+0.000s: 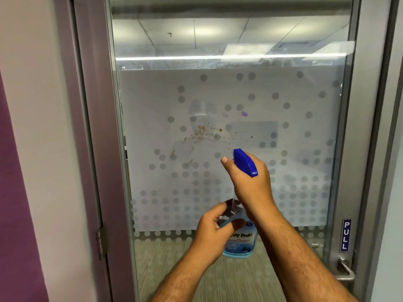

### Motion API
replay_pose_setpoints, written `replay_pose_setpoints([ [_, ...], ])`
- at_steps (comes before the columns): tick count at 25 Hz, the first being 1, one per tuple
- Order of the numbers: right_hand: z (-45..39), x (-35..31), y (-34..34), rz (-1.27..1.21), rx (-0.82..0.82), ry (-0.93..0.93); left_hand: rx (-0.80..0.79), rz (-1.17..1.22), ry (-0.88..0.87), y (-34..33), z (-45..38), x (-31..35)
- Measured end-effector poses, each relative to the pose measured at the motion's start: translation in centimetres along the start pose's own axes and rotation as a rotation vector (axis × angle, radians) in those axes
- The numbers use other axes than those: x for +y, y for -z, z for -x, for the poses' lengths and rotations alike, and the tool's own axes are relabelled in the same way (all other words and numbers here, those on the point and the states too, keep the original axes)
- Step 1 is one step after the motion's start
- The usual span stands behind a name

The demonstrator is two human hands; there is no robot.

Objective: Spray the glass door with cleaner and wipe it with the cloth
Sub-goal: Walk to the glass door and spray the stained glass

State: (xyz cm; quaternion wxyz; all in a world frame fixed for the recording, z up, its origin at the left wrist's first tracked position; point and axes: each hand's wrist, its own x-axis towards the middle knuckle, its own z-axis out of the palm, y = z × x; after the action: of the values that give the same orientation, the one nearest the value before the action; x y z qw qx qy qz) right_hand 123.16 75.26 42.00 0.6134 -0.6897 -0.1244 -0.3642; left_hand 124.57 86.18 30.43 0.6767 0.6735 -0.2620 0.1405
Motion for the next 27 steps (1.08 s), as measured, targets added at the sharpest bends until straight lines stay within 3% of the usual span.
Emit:
replay_pose_setpoints([
  [9, 1.7, 1.5, 0.9, 0.026, 0.150, 0.024, -0.113, -0.056, 0.072, -0.5, 0.4, -0.9],
  [17, 2.8, 1.9, 0.6, 0.019, 0.182, 0.044, -0.116, -0.046, 0.091, -0.2, 1.0, -1.2],
  [27, 5.7, -0.9, -2.2, 0.002, 0.041, 0.020, 0.053, -0.014, 0.035, 2.7, 3.6, -0.9],
])
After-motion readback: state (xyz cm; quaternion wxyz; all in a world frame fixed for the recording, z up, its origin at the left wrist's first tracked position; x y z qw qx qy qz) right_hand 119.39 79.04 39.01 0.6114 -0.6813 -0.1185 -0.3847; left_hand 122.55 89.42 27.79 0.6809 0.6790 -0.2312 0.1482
